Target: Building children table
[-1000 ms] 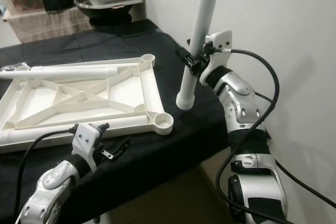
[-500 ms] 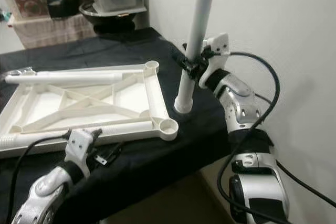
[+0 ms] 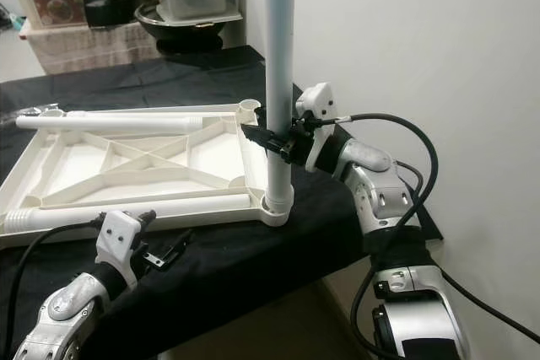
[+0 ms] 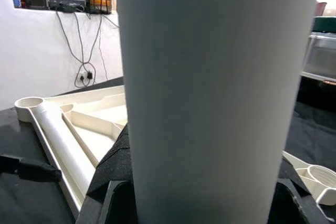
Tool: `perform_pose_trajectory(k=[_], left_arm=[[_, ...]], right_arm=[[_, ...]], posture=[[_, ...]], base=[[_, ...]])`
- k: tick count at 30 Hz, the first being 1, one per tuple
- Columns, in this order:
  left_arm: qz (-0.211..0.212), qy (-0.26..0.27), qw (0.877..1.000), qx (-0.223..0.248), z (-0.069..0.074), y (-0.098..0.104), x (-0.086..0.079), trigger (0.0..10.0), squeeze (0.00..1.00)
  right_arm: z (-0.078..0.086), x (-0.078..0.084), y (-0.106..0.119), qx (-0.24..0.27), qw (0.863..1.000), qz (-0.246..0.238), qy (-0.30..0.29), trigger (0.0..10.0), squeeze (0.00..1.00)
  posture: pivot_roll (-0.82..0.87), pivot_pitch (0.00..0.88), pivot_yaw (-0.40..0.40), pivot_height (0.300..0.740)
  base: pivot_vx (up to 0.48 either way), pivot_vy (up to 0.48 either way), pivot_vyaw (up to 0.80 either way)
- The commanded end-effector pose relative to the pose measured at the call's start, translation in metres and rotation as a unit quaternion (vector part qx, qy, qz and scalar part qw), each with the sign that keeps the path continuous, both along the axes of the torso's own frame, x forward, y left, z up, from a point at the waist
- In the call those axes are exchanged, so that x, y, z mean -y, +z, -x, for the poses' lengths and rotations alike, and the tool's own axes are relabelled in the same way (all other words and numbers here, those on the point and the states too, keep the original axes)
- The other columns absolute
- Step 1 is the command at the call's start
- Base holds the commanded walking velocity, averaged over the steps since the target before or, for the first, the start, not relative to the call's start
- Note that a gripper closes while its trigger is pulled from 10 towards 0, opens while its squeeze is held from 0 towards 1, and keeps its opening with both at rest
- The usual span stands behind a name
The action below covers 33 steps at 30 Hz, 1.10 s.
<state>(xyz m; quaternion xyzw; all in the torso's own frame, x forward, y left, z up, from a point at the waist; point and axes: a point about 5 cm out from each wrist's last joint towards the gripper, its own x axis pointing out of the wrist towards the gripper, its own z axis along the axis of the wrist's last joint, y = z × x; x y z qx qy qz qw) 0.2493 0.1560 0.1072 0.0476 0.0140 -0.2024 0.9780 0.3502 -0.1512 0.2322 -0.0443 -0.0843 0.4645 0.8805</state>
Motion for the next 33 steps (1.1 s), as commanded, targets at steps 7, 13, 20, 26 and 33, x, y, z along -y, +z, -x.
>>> perform_pose_trajectory(k=[7,13,20,26,33], left_arm=[[0.007,0.004,1.0,-0.008,0.006,-0.004,0.0,10.0,0.0],[0.012,0.008,1.0,-0.008,0.005,-0.003,-0.001,10.0,0.0],[0.021,0.012,1.0,-0.015,0.007,-0.006,-0.001,10.0,0.0],[0.024,0.012,1.0,-0.016,0.008,-0.007,0.001,10.0,0.0],[0.024,0.011,1.0,-0.016,0.008,-0.007,0.002,10.0,0.0]], right_arm=[[-0.003,0.001,-0.025,-0.048,0.999,0.015,-0.008,10.0,0.0],[-0.005,0.002,-0.035,-0.077,0.997,0.005,-0.009,10.0,0.0],[-0.01,0.007,-0.056,-0.157,0.986,-0.031,-0.038,10.0,0.0],[-0.006,0.004,-0.072,-0.18,0.979,-0.057,-0.076,10.0,0.0],[0.0,-0.001,-0.075,-0.175,0.98,-0.06,-0.075,10.0,0.0]], posture=[[0.02,0.0,-0.072,0.74],[0.03,0.0,-0.077,0.74],[0.02,0.0,-0.083,0.74],[0.02,0.0,-0.078,0.74],[0.01,0.0,-0.07,0.74]], base=[[0.0,0.0,0.0],[0.0,0.0,0.0],[0.0,0.0,0.0],[0.0,0.0,0.0],[0.0,0.0,0.0]])
